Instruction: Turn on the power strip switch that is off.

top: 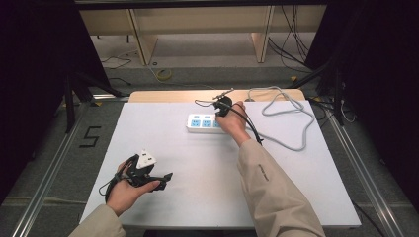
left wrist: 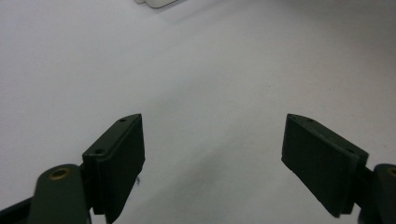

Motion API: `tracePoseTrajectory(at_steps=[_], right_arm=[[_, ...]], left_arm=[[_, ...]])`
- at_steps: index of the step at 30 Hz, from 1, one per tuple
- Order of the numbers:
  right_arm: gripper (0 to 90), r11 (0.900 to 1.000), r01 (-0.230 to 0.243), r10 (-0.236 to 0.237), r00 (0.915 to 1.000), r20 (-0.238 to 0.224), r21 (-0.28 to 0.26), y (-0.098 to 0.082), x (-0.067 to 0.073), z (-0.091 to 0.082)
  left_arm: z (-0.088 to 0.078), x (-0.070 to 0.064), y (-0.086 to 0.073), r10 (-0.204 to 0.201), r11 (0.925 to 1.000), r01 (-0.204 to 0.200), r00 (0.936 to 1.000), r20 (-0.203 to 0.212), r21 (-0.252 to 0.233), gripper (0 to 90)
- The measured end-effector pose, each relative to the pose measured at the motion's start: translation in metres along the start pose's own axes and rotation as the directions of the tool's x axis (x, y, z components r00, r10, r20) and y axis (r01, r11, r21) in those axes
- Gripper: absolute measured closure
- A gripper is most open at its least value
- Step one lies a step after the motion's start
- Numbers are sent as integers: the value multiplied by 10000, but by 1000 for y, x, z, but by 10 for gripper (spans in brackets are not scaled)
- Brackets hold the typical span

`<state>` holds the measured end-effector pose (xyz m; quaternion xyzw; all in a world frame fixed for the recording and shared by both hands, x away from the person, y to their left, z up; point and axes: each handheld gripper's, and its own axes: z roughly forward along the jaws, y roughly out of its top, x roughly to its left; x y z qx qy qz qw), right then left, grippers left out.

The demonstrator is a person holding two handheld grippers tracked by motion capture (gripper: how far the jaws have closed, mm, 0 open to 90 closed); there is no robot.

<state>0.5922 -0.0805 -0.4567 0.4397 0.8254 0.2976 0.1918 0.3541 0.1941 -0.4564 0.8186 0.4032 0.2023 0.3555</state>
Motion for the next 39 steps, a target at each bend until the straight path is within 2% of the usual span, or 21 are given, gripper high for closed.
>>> tracePoseTrajectory(at_steps=[28,32,39], right_arm=[[900,9995,265,-262,9995,199,-141,-1,3,0],[900,9996,117,-115,9999,49,-269,-1,5,1],[900,9993,240,-240,9997,13,-299,0,8,2]], left_arm=[[0,0,0,15,10000,-15,10000,12,-24,212],[0,0,0,21,10000,-21,10000,5,-1,212],[-1,0,0,3,10000,-3,10000,11,-1,213]])
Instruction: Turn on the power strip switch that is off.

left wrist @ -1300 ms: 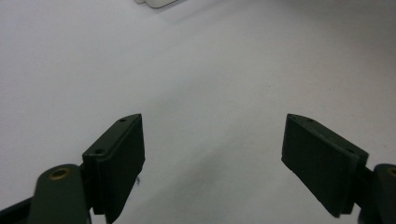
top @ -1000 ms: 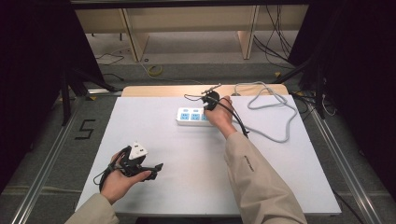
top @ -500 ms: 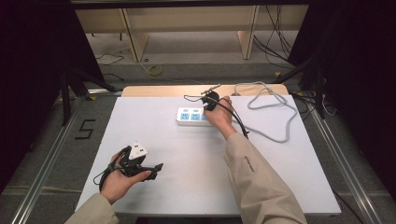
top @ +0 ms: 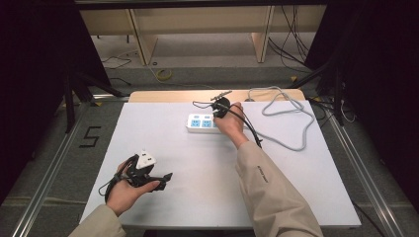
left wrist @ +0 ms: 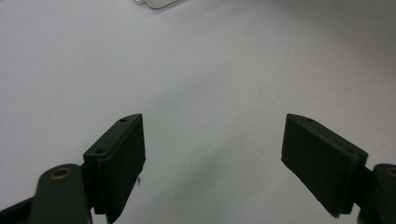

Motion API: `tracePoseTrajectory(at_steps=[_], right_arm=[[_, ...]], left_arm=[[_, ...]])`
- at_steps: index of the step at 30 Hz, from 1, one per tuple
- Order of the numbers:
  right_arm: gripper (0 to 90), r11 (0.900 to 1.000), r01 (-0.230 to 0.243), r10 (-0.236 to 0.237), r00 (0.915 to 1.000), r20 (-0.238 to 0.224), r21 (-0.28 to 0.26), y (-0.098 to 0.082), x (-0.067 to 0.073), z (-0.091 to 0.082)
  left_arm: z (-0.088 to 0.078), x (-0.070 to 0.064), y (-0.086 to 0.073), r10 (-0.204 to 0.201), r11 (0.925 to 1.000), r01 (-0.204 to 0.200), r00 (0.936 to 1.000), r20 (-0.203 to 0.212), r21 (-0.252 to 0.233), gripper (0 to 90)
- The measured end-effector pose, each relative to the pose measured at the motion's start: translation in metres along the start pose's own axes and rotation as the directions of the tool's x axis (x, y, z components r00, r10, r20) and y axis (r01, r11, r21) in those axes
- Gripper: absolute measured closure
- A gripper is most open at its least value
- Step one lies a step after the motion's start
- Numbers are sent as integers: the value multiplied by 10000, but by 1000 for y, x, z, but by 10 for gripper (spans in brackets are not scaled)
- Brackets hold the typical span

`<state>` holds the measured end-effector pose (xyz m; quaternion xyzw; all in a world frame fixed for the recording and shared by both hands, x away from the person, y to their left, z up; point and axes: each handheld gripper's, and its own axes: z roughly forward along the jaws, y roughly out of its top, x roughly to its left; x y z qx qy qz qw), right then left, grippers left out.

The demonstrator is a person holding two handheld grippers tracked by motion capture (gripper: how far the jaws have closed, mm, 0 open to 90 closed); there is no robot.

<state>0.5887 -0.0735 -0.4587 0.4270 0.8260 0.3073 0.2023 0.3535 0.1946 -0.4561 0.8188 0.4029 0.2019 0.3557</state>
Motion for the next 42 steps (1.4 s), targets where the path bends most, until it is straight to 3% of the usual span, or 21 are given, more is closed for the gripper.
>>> tracePoseTrajectory(at_steps=[8,17,42], right_arm=[[900,10000,12,-13,9999,113,92,-1,-4,-3],[900,9998,113,-111,9999,79,-187,0,-4,-9],[734,9983,69,-80,9998,-183,-585,-13,-12,-36]], left_arm=[[1,0,0,25,10000,-25,10000,-20,-37,213],[1,0,0,21,10000,-21,10000,-4,-11,213],[1,0,0,35,10000,-35,10000,-54,30,213]])
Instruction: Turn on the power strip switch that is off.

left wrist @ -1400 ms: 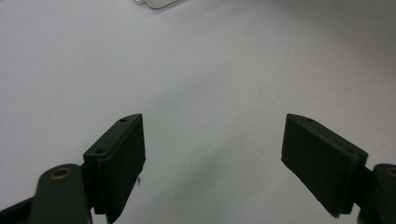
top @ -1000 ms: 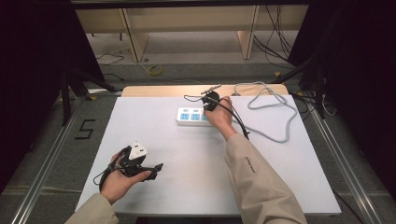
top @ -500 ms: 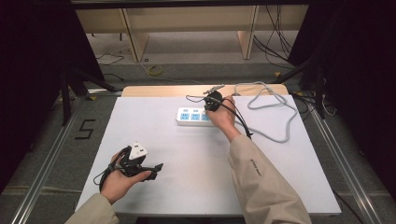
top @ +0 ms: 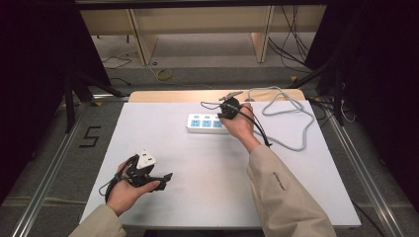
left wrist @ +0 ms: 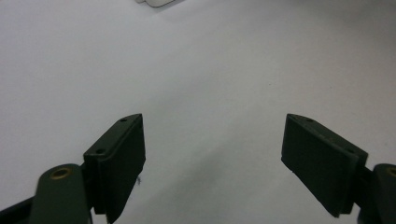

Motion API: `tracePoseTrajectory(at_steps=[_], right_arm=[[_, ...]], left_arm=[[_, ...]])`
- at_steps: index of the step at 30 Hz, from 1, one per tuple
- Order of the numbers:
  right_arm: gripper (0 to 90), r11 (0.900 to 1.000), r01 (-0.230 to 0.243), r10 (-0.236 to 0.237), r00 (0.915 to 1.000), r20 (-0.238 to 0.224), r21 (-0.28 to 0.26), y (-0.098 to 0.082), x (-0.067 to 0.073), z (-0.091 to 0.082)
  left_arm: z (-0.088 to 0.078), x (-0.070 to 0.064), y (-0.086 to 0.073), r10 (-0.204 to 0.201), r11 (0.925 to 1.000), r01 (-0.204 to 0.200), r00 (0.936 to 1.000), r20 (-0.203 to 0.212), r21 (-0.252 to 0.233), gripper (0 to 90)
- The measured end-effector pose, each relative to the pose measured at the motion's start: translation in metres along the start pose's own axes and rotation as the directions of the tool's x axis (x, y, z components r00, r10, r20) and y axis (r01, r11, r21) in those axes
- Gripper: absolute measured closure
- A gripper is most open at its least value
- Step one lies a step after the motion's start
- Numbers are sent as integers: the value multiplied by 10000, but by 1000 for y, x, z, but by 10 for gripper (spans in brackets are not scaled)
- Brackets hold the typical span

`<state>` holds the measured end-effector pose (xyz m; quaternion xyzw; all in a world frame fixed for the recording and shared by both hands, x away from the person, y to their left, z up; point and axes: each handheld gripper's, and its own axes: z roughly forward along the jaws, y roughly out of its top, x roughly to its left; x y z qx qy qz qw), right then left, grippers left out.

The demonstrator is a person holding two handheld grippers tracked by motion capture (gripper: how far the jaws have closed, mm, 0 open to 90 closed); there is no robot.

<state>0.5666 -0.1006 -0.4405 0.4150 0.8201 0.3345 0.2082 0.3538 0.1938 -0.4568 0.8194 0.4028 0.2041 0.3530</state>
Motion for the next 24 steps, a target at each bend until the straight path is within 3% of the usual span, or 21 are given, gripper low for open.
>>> tracePoseTrajectory(at_steps=[24], right_arm=[[607,9995,-249,244,9992,-322,-179,-22,-6,-33]], left_arm=[[0,-1,0,-24,10000,24,10000,-29,13,214]])
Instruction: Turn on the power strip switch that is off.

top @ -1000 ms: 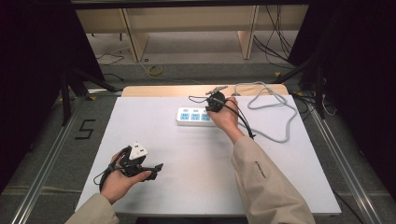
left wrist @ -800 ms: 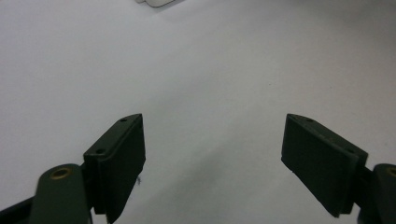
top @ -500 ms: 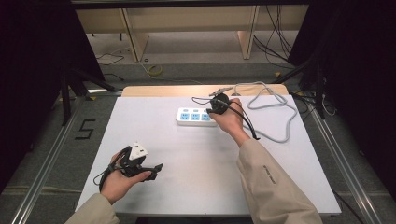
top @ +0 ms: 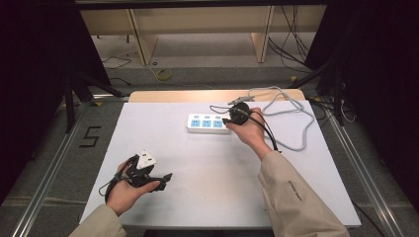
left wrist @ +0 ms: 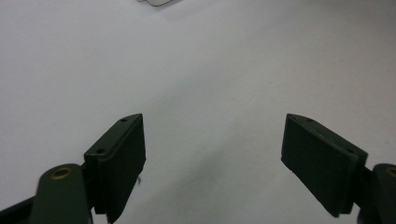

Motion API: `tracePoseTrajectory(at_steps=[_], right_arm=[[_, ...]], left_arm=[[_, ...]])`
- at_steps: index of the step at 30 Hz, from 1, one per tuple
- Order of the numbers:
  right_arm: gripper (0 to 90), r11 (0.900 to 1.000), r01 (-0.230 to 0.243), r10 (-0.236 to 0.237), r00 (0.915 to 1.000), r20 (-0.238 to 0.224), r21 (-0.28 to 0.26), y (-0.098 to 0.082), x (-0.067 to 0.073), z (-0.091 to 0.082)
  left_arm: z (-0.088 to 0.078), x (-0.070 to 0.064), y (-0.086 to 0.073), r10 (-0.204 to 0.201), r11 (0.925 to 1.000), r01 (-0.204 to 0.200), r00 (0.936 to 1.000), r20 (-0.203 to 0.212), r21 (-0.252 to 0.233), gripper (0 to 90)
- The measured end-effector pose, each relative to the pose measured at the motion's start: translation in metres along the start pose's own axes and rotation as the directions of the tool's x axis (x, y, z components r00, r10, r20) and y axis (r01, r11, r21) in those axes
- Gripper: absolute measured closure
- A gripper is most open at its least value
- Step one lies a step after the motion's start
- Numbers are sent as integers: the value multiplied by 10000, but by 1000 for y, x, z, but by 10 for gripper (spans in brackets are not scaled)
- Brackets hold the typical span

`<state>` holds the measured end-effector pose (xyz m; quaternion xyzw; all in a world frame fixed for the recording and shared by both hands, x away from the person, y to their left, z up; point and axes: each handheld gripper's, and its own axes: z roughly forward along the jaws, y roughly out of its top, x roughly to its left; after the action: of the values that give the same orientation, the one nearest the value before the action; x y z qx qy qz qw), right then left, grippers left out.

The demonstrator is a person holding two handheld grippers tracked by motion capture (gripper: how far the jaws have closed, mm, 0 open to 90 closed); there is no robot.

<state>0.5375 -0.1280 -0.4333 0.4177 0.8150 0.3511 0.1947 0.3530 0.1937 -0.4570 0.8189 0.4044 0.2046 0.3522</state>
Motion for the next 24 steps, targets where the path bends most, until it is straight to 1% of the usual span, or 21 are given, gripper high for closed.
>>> tracePoseTrajectory(at_steps=[3,7,14,18,22,24], right_arm=[[603,10000,-55,54,10000,-56,-42,-3,0,-4],[597,9999,16,-17,9999,-115,-103,-6,0,-10],[584,9995,-69,62,9997,-217,-316,-14,0,-22],[574,9993,3,-13,9996,-270,-368,-19,1,-28],[571,9991,-61,50,9996,-269,-422,-23,0,-35],[569,9989,-72,61,9997,-252,-453,-26,-1,-38]], left_arm=[[0,0,0,3,10000,-3,10000,-1,1,214],[0,0,0,12,10000,-12,10000,1,0,214],[0,0,0,24,10000,-24,10000,-9,19,214],[0,0,0,29,10000,-29,10000,-16,25,214],[0,0,0,93,9999,-93,10000,-9,91,214],[0,0,0,58,10000,-58,10000,-21,42,215]])
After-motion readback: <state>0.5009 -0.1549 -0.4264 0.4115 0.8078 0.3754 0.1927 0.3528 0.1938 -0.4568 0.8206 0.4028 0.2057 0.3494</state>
